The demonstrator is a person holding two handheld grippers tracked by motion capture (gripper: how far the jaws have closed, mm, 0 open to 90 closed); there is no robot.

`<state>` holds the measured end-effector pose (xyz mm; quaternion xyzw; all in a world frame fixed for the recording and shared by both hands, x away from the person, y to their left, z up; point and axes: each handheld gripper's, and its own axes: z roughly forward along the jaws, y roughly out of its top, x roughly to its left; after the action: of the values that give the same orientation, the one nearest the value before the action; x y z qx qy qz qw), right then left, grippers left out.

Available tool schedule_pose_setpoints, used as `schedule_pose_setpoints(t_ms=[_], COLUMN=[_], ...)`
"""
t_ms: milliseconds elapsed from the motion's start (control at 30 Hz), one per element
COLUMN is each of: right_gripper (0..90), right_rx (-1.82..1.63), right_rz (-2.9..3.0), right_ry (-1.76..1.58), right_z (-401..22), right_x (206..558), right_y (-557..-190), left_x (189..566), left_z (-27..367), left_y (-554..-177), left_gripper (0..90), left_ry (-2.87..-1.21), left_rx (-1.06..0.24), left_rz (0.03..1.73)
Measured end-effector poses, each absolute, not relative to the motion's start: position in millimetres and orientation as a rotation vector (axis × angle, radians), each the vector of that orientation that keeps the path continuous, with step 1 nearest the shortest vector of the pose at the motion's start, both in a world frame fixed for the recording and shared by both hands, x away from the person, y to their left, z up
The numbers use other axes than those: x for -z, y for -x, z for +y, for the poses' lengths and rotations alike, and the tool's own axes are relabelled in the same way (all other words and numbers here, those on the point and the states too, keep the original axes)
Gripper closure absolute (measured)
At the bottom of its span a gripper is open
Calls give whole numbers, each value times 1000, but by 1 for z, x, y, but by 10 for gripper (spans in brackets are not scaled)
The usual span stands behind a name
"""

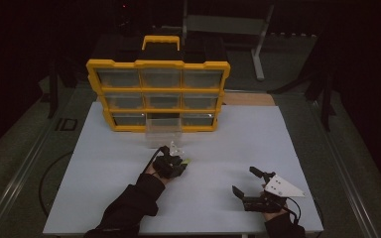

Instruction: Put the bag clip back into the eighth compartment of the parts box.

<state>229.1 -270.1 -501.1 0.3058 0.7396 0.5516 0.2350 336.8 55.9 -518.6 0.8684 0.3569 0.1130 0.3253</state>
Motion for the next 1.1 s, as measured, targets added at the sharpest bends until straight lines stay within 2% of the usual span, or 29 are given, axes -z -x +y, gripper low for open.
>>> schedule_pose_setpoints(t_ms=[67,200,600,1100], right_gripper=[98,98,98,98], right_rx=[-1514,-1512,-1513,-1514], right_rz=[2029,2031,2028,2030], right_ry=[-839,-837,-839,-836], right_z=[-270,-270,-270,-269], right_x=[501,501,501,501], right_y=[-229,-229,-229,-229], left_x=[518,517,511,494], left_z=[56,55,60,67], left_y=[-337,-338,-341,-333], left_gripper=[769,786,791,791], left_ry=[-2287,-2304,-2307,-2353], left_rx=[-300,-308,-295,-238], left_rz=[937,923,923,821])
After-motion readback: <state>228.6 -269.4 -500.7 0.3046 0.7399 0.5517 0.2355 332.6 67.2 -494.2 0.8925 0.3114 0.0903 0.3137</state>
